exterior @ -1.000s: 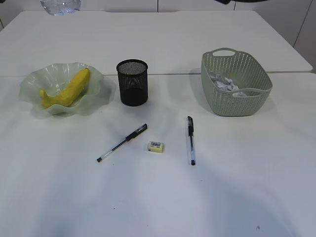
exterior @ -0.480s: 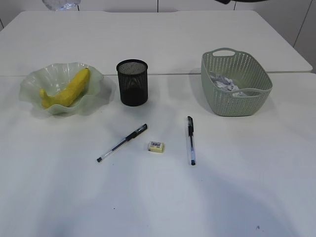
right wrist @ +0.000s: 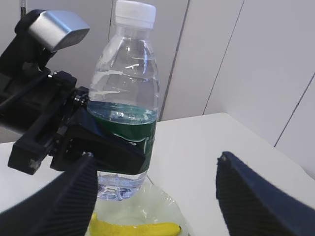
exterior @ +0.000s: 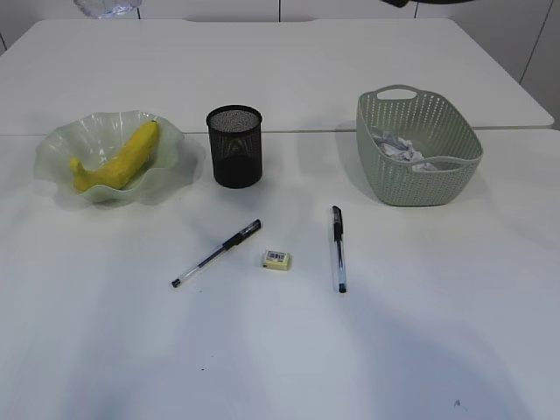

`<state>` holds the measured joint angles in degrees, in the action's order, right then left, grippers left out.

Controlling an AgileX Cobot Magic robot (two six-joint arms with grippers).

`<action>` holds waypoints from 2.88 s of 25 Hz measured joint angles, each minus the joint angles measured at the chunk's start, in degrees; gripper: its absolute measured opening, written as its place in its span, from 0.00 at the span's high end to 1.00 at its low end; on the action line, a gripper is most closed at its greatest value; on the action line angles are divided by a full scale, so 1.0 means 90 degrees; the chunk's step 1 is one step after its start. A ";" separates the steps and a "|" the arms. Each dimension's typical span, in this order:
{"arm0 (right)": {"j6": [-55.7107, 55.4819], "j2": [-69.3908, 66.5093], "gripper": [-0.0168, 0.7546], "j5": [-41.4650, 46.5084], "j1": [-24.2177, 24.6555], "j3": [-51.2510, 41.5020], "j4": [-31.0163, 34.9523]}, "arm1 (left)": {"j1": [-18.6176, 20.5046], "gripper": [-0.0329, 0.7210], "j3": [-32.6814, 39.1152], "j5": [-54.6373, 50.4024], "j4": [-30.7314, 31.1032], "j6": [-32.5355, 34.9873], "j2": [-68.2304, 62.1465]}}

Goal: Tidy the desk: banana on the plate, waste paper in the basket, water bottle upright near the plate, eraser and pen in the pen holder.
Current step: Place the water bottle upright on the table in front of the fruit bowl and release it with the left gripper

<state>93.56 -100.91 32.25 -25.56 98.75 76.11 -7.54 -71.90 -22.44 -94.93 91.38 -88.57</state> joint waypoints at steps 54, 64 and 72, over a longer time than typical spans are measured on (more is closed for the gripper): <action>-0.0011 0.0000 0.26 -0.0279 0.0000 -0.0144 -0.0011 | 0.0653 0.51 0.0941 -0.0601 -0.0767 0.2301 -0.0028; 0.0001 0.0000 0.26 -0.0282 0.0000 -0.0144 -0.0221 | 0.0995 0.51 0.1291 -0.1656 -0.0637 0.2543 -0.0342; 0.0013 0.0000 0.26 -0.0484 0.0000 -0.0144 -0.0338 | 0.1351 0.51 0.1804 -0.2340 -0.0597 0.2686 -0.0346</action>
<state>93.68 -100.91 27.89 -25.56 97.46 73.06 4.62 -55.67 -43.50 -100.30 115.55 -91.69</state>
